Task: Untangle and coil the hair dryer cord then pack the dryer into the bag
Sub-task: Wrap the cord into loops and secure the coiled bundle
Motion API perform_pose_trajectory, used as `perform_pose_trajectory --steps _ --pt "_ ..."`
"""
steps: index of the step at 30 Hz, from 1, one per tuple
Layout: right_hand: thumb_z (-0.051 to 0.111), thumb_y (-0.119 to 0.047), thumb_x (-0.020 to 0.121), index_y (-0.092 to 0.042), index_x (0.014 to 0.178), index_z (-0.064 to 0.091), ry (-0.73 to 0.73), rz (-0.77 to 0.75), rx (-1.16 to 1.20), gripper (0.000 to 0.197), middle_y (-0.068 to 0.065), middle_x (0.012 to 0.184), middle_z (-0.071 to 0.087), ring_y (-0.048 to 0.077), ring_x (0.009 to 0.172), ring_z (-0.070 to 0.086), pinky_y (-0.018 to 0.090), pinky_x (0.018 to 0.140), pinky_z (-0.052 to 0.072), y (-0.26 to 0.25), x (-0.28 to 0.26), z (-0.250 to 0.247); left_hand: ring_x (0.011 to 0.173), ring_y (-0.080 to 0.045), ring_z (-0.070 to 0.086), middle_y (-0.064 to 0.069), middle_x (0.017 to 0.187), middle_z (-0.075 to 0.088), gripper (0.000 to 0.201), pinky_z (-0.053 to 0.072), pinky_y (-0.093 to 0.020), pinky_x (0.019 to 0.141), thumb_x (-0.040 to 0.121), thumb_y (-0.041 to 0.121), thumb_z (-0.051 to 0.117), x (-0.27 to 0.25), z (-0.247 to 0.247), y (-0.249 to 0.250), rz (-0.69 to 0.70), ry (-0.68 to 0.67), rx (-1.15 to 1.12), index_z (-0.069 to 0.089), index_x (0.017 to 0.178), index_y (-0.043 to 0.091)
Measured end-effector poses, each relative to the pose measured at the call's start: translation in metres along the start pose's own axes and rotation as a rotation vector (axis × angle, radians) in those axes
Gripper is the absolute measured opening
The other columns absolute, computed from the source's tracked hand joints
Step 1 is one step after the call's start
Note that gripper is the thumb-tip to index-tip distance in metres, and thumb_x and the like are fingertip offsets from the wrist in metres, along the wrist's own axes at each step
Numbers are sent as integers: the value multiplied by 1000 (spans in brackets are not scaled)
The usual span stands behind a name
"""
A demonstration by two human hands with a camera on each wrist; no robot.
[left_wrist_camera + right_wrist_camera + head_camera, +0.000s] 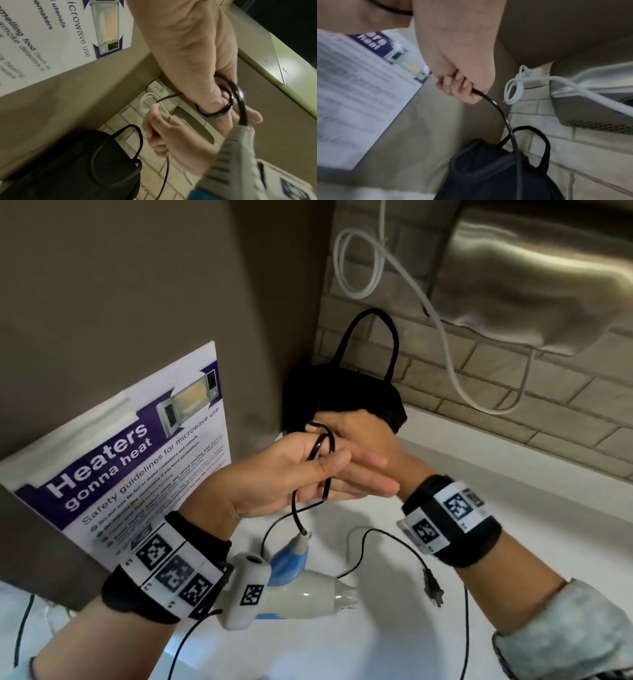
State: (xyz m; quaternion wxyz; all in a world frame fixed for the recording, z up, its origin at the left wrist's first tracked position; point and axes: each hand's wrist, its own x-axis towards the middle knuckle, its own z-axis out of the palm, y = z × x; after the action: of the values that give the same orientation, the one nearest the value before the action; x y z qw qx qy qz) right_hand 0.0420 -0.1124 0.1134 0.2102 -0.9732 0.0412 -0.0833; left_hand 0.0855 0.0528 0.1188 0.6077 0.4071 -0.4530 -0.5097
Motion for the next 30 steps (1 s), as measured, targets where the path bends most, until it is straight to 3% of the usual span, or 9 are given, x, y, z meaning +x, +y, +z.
perform_pose_trajectory --steps 2,4,6,7,9,14,17,21,30 --pt "34 -43 100 -6 120 57 14 412 41 48 24 122 61 38 114 59 31 96 49 -20 5 22 118 -33 60 -18 118 67 35 47 -38 100 99 13 33 1 -3 0 42 40 -1 54 124 2" --pt "33 -20 102 -1 125 50 224 696 -247 35 26 128 58 36 118 58 34 95 51 -29 3 39 120 -35 57 -21 125 63 37 45 -42 103 100 10 29 2 -7 1 84 77 -30 48 130 -1" --pt "32 -22 102 -11 124 54 -135 392 -286 33 18 119 65 35 111 61 37 80 50 -17 -19 42 126 -35 53 -23 133 56 40 41 -44 106 101 9 29 4 -11 0 117 129 -40 41 137 -3" --pt "31 -32 102 -15 120 55 -175 126 -277 35 14 109 68 35 101 63 37 69 45 -21 -32 49 128 -34 51 -22 137 53 40 40 -44 108 101 7 30 5 -13 0 136 157 -42 37 139 -2" --pt "26 -45 100 -14 106 52 -217 -13 -294 40 10 87 68 36 78 62 33 57 35 -15 -49 41 131 -30 48 -18 142 49 43 37 -41 110 100 2 32 8 -18 -1 172 228 -67 33 143 1" --pt "46 -38 93 -17 73 46 42 -36 -444 29 -2 45 52 26 34 48 22 38 20 -13 -83 60 134 -22 45 -10 147 44 53 32 -36 113 96 -9 33 9 -33 -8 228 425 -112 30 146 9" --pt "67 -30 78 -20 69 45 43 -17 -509 26 -4 42 48 21 30 38 21 35 16 -15 -113 53 133 -18 45 -8 147 45 53 31 -36 114 96 -8 36 8 -40 -9 214 513 -86 31 146 11" --pt "59 -28 78 -21 72 40 79 -8 -543 21 -5 40 46 22 39 17 19 37 13 -22 -133 50 132 -16 47 -6 144 49 52 29 -39 115 96 -6 39 8 -47 -12 164 543 -55 35 144 13" --pt "37 -32 93 -14 81 54 378 -3 -451 27 -1 58 57 30 43 49 23 37 32 -42 -101 -48 129 -26 51 -14 139 53 58 37 -36 110 89 13 59 6 -39 -7 42 311 43 36 142 6"
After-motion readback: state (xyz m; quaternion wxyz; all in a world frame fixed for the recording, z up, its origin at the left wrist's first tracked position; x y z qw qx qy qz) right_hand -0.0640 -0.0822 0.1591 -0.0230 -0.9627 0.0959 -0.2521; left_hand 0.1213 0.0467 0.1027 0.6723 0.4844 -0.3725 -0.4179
